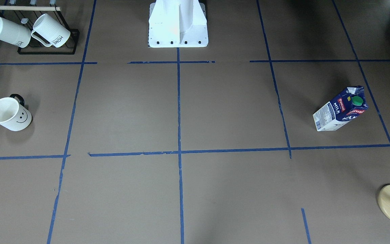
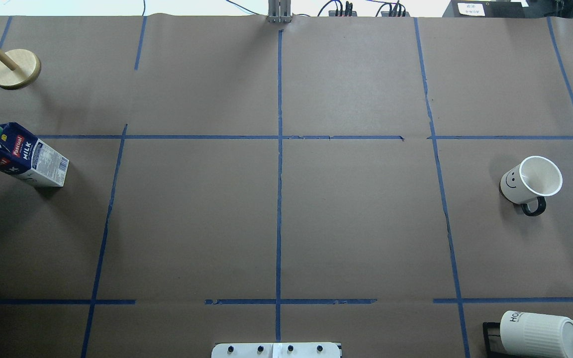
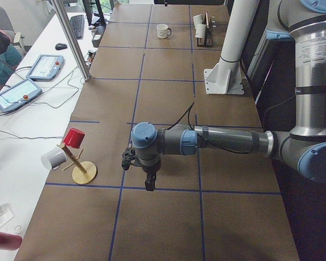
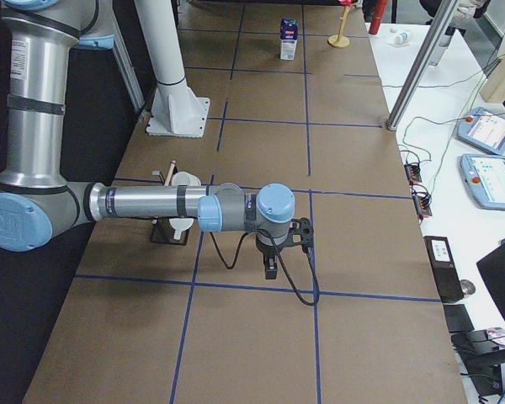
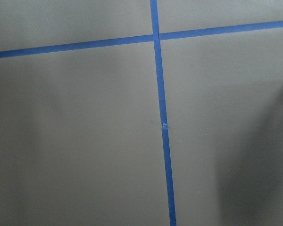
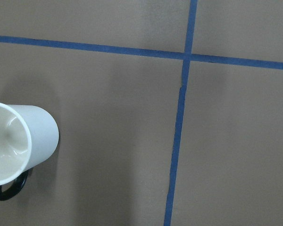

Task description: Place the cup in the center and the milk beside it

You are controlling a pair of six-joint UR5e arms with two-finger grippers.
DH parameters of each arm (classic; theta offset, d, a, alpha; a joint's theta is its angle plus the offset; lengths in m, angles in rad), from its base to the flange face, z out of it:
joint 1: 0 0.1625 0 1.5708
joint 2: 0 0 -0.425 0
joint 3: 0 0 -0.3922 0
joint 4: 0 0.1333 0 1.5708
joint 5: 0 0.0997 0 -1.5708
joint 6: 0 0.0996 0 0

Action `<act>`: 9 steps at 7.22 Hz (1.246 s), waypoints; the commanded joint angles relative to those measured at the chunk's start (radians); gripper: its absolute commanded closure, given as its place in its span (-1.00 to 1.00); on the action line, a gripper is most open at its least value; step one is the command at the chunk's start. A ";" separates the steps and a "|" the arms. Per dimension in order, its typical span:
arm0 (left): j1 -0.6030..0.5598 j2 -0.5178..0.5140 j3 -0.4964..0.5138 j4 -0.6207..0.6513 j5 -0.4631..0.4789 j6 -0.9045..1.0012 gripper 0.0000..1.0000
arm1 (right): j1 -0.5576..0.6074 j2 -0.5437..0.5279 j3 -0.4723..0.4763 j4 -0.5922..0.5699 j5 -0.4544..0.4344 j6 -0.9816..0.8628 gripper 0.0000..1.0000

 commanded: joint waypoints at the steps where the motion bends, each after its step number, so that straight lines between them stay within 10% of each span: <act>1: 0.002 -0.002 0.001 0.002 -0.003 0.000 -1.00 | 0.000 0.002 0.010 0.009 0.000 -0.003 -1.00; 9: 0.002 0.002 0.002 0.000 -0.006 0.000 -1.00 | -0.360 0.028 -0.001 0.428 -0.153 0.534 -0.97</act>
